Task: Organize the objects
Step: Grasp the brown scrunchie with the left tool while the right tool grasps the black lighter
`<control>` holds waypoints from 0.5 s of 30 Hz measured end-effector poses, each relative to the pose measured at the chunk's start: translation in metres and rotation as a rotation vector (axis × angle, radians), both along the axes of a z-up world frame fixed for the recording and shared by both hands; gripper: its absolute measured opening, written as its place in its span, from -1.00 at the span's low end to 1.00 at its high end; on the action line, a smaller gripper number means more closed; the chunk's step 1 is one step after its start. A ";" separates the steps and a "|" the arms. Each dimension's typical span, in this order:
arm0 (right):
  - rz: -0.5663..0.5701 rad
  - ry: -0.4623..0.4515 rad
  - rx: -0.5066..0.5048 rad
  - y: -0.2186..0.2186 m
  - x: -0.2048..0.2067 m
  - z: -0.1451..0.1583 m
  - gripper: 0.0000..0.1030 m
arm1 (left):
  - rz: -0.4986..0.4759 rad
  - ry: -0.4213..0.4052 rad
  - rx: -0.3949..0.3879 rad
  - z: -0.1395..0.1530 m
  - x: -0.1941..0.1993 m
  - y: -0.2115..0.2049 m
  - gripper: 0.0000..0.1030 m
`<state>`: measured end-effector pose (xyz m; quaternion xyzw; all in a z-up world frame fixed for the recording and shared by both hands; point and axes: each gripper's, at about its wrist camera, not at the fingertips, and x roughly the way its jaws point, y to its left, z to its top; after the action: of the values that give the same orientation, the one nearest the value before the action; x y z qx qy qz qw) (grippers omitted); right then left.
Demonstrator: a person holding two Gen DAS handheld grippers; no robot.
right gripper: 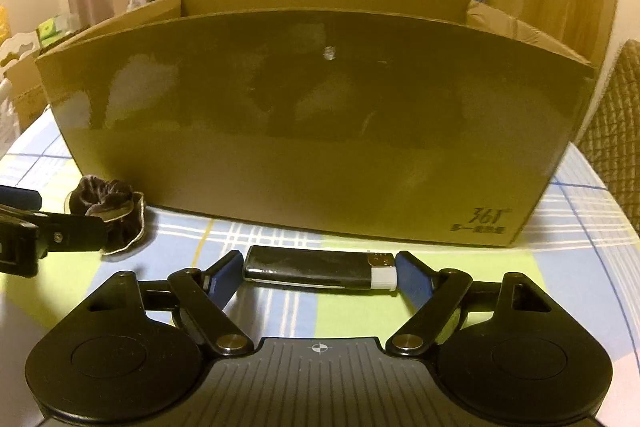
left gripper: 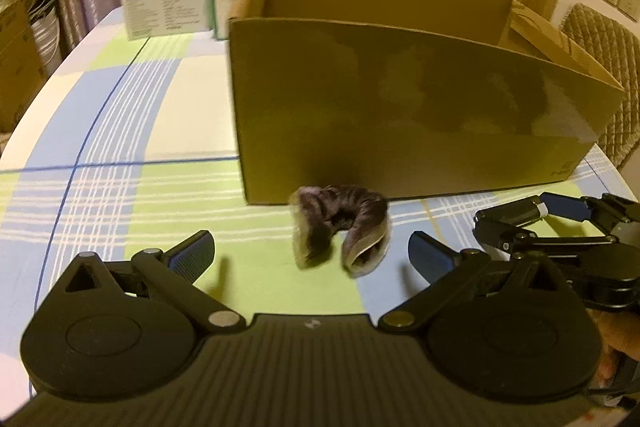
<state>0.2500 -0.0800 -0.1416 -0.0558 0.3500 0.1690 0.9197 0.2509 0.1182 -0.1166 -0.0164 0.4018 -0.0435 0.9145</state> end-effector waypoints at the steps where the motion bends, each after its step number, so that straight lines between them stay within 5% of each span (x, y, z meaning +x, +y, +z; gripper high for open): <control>1: -0.008 0.010 0.011 -0.003 0.000 0.001 0.53 | -0.007 -0.007 0.005 0.000 0.000 -0.002 0.97; 9: -0.040 0.040 0.045 -0.011 0.001 0.005 0.53 | -0.057 -0.045 0.035 -0.004 0.013 -0.014 0.66; 15: -0.053 0.044 0.053 -0.014 0.001 0.005 0.53 | -0.117 -0.021 0.119 -0.014 0.019 -0.029 0.23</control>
<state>0.2507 -0.0942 -0.1370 -0.0183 0.3669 0.1550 0.9171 0.2698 0.0889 -0.1310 0.0620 0.3942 -0.0732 0.9140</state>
